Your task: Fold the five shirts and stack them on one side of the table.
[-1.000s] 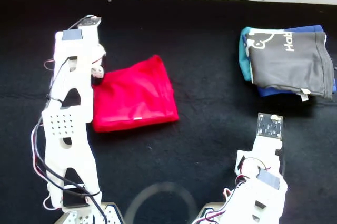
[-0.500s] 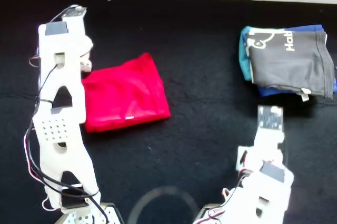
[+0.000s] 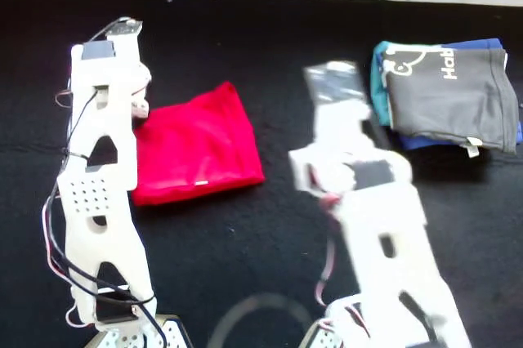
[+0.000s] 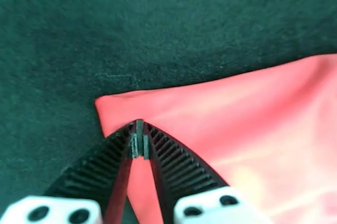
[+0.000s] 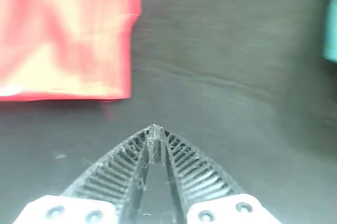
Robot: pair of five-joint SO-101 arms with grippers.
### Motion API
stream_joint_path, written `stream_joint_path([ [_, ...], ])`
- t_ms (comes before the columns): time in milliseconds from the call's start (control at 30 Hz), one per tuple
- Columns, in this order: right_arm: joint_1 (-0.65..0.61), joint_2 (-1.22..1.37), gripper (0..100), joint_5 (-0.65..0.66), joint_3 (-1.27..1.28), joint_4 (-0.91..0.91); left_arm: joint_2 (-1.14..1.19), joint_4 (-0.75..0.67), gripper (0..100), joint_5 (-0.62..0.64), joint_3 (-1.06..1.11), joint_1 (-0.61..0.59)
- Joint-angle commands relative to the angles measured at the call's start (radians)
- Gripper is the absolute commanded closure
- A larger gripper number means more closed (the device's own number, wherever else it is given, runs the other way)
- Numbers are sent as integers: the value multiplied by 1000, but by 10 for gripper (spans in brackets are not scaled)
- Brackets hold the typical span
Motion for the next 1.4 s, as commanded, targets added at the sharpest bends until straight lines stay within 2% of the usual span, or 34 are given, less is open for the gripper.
stream_joint_path([
  [0,-154,211,992,-26,-160,4,5,-8,992,5,-10,-2],
  [200,-252,489,992,-26,-344,-42,22,-18,992,5,-10,-4],
  [400,-298,651,992,-26,-466,-53,28,-35,992,5,-10,-2],
  [533,-286,757,992,-26,-464,-53,28,-49,992,3,-7,-15],
  [700,-206,863,992,-23,-470,-53,64,-71,992,-2,-10,-68],
  [867,-180,835,992,-20,-478,-45,82,-64,992,-2,-12,-79],
  [1000,-186,699,992,-20,-483,-22,71,-54,992,2,-12,-104],
  [1200,-186,496,989,-18,-496,-41,-87,44,992,-2,-12,-128],
  [1367,-173,576,989,-18,-642,-47,-237,181,992,-2,-5,-120],
])
